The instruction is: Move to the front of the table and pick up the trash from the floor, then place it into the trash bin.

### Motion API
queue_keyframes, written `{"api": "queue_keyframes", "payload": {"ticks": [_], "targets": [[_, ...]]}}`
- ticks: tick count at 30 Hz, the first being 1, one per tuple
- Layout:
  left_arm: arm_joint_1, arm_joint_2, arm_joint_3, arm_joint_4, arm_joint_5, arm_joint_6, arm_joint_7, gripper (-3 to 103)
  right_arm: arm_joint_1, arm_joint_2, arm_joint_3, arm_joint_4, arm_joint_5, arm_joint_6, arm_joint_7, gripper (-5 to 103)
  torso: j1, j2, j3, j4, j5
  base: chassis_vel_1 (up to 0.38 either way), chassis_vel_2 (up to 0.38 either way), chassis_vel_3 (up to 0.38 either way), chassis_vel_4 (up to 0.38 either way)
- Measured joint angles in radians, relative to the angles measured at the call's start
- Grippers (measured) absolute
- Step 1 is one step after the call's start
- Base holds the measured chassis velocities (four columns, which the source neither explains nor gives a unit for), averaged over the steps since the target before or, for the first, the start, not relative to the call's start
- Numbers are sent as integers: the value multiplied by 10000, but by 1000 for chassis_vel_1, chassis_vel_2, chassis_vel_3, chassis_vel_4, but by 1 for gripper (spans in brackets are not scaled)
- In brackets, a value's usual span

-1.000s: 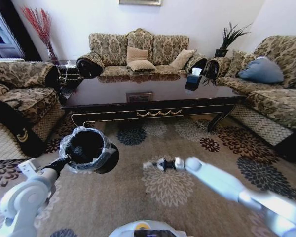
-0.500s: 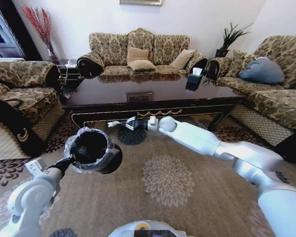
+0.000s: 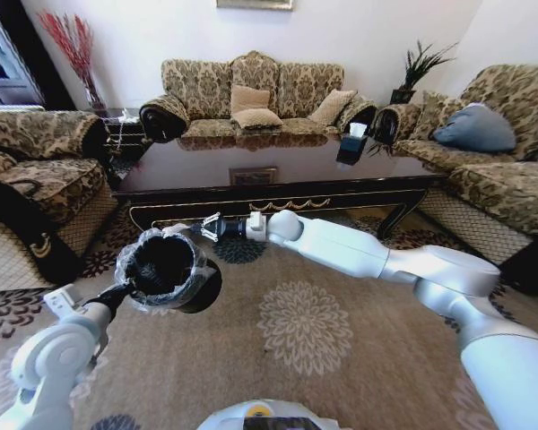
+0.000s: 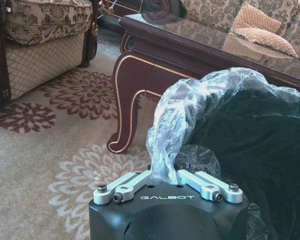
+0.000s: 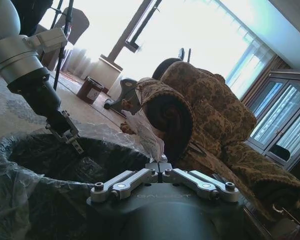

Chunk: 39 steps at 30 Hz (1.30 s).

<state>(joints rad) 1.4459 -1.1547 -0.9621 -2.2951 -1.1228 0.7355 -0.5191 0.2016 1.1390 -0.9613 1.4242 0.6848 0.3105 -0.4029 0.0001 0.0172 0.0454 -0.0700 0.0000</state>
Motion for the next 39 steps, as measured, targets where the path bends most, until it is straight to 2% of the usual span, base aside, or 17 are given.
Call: {"api": "queue_keyframes", "payload": {"ticks": [8, 10, 13, 18, 20, 23, 25, 30, 31, 32, 34, 36, 39], "targets": [[3, -54, -6, -44, -9, 0, 0, 2, 275, -3, -355, 307, 101, 4, 214, -1, 0, 0, 0, 0, 0, 0, 0, 0, 0], [0, -60, -6, -44, -9, 0, 0, 2, 339, -30, -446, 393, 105, 6, 349, 8, 0, 0, 0, -1, 0, 0, 0, 0, 0], [-6, -65, -9, -44, -9, 0, 0, 2, 376, -37, -521, 452, 107, 8, 526, 14, 0, 0, 0, -1, 0, 0, 0, 0, 0], [-55, -55, -16, 20, -13, 0, 0, 2, 356, -6, -630, 460, 85, 9, 627, 41, 0, 0, -1, -1, 0, 0, 0, 0, 0], [-64, -52, -16, 33, -14, 0, 0, 2, 343, -1, -641, 458, 76, 9, 626, 41, 0, 0, -1, -1, 0, 0, 0, 0, 0], [-108, -26, -16, 105, -17, 0, 1, 2, 240, 14, -661, 370, -12, 40, 625, 57, 0, 0, 0, 0, 0, 0, 0, 0, 0], [-117, -21, -16, 119, -18, 0, 1, 2, 220, 14, -662, 351, -28, 50, 625, 57, 0, -1, 0, -1, 0, 0, 0, 0, 0], [-127, 12, -20, 240, -48, 0, 9, 2, 31, -25, -418, 250, -109, 147, 736, 84, 0, 0, 0, 0, 0, 0, 0, 0, 0], [-127, 12, -20, 240, -48, 0, 9, 2, 31, -25, -418, 250, -109, 147, 736, 84, 0, 0, 0, 0, 0, 0, 0, 0, 0], [-126, 14, -18, 287, -49, 0, 13, 2, -19, -44, -312, 233, -90, 148, 835, 84, 0, -1, 0, 0, 1, 0, 0, 0, 0], [-113, 9, 35, 524, -47, -1, 15, 2, -218, -157, 180, 136, 203, 132, 1369, 95, 0, -1, 0, 1, 2, 0, 0, 0, 0], [-105, 7, 49, 605, -47, 0, 15, 2, -278, -218, 366, 91, 354, 92, 1596, 98, 1, 0, 0, 0, 1, 0, 0, 0, 0], [-28, -48, 42, 968, -68, 0, -47, 2, -514, -619, 1374, -137, 1158, -223, 2317, 100, 0, -1, 0, 1, 1, 0, 0, 0, 0]]}}
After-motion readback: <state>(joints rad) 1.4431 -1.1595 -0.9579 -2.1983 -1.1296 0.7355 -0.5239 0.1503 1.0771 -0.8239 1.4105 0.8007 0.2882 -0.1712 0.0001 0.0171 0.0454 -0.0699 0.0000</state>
